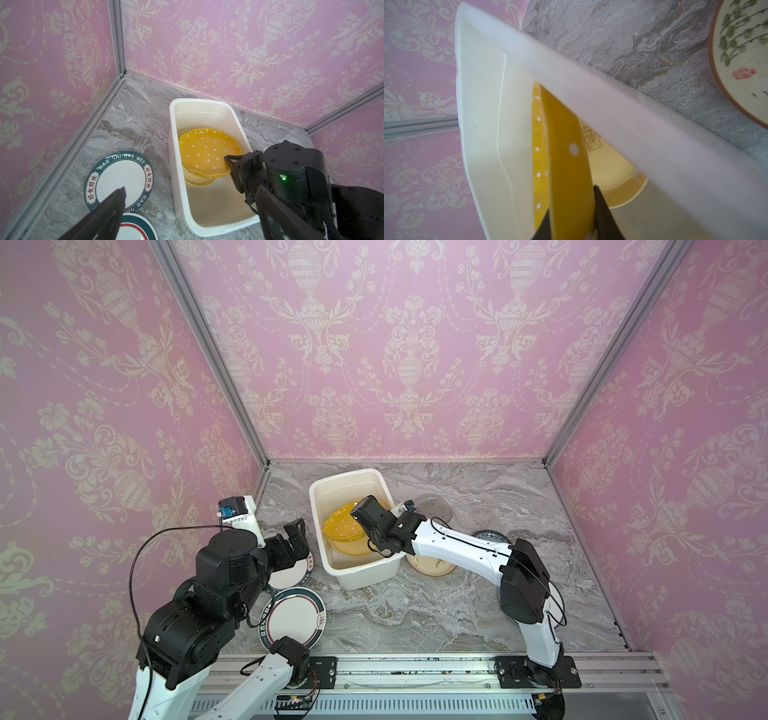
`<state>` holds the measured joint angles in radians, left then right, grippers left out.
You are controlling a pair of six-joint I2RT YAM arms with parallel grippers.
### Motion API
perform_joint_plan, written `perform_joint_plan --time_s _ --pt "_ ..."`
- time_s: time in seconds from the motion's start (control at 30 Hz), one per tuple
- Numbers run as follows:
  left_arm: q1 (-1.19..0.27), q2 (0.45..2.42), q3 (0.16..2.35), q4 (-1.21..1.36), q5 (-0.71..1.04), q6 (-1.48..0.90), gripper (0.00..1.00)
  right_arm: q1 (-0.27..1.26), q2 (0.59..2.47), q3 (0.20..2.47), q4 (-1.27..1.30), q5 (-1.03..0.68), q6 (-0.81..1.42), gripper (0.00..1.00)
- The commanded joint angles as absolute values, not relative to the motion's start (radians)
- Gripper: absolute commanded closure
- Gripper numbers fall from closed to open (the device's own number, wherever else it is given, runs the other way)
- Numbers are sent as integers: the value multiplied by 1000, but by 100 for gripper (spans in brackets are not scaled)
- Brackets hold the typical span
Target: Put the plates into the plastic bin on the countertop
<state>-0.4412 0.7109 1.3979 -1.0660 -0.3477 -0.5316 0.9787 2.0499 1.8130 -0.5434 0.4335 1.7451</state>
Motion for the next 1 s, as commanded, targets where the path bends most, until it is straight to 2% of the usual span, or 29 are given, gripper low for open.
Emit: perform_joint_plan --time_s 0.0,0.2,0.57,0.97 --pt "-434 698 1405 -1092 -376 -509 1 988 1990 1813 -459 454 1738 91" --pt "-434 702 1402 -1089 -374 -511 1 1002 2026 1838 -447 512 1854 91" --pt "-434 702 1381 -1080 -365 -511 1 1063 2166 2018 -490 662 2079 90" --pt "-434 690 1367 -1085 -369 -503 1 1054 2220 2014 -534 675 2114 90"
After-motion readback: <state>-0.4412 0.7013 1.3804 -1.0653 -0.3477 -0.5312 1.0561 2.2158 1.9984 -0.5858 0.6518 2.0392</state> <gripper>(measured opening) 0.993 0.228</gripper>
